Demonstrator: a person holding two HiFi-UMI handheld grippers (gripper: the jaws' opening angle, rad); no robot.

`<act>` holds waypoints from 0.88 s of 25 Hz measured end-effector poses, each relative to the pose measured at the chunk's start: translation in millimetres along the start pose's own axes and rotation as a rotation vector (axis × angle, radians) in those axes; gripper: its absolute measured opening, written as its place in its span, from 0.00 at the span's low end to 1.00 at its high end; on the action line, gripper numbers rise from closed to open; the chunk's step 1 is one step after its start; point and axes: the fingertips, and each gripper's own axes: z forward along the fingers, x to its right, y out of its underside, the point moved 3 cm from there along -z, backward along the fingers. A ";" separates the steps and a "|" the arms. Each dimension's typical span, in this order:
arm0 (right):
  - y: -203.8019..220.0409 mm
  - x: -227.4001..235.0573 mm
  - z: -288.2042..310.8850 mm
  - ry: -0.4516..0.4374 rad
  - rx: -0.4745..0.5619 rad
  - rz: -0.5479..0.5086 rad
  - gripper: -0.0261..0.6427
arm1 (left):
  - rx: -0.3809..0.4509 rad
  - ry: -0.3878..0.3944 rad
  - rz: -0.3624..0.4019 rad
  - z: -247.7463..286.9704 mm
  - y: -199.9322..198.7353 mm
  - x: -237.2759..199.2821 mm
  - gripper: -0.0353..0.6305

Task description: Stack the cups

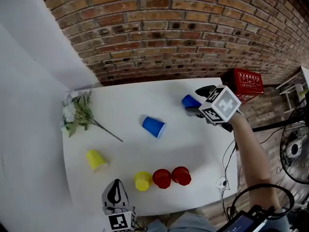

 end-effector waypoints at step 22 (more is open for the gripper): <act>-1.7 15.3 -1.8 0.019 0.283 0.175 0.41 | -0.017 0.005 -0.010 4.4 8.5 -14.5 0.07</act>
